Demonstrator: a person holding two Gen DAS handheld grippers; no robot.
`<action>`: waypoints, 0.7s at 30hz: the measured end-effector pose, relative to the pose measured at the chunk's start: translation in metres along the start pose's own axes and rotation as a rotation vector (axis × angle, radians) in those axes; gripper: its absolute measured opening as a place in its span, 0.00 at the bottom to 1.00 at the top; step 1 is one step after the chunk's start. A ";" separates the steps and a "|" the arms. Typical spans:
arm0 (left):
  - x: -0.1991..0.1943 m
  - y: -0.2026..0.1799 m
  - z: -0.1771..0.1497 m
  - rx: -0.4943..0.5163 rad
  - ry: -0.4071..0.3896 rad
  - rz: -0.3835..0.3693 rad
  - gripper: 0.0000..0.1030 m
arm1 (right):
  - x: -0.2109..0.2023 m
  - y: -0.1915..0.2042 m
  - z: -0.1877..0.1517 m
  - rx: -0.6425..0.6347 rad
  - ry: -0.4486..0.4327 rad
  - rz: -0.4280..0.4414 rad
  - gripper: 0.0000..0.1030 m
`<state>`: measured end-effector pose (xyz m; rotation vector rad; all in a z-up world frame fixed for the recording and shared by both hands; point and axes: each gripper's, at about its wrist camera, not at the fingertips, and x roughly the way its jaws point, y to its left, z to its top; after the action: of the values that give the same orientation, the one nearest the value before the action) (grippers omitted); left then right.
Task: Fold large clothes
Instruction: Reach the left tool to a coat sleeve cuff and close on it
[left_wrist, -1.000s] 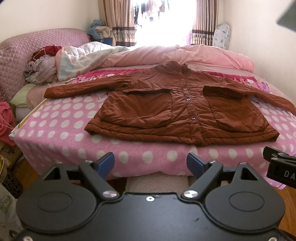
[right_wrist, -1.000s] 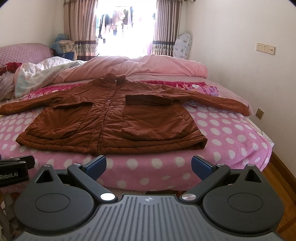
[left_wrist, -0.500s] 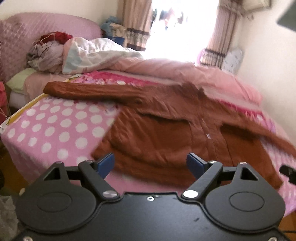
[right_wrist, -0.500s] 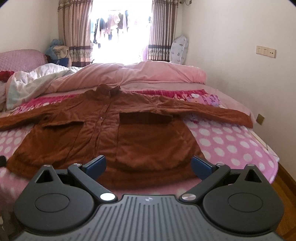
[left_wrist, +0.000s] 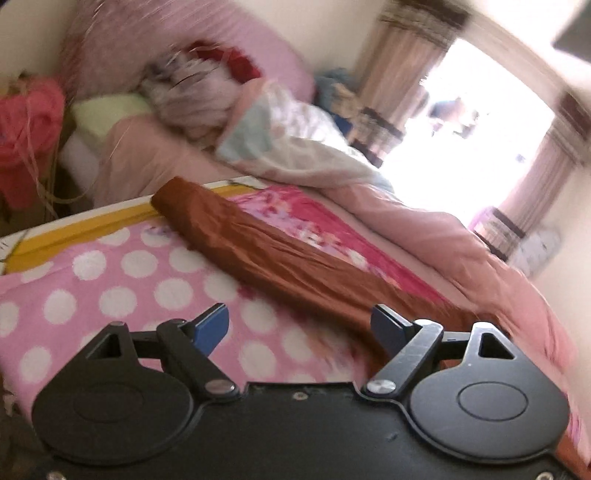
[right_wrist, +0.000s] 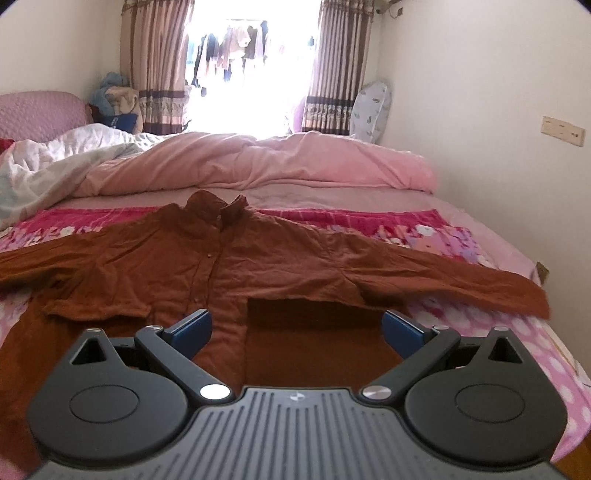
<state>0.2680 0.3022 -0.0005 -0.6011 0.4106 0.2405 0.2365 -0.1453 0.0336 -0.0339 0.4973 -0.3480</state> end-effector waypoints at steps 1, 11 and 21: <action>0.014 0.008 0.009 -0.018 -0.001 0.014 0.81 | 0.010 0.004 0.004 0.001 -0.002 0.007 1.00; 0.124 0.085 0.072 -0.250 -0.045 0.145 0.77 | 0.097 0.037 0.022 0.009 0.069 0.049 1.00; 0.177 0.107 0.075 -0.357 -0.054 0.208 0.32 | 0.146 0.051 0.018 -0.015 0.158 0.045 1.00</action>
<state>0.4128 0.4497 -0.0749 -0.9005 0.3809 0.5355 0.3807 -0.1472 -0.0238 -0.0097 0.6563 -0.3041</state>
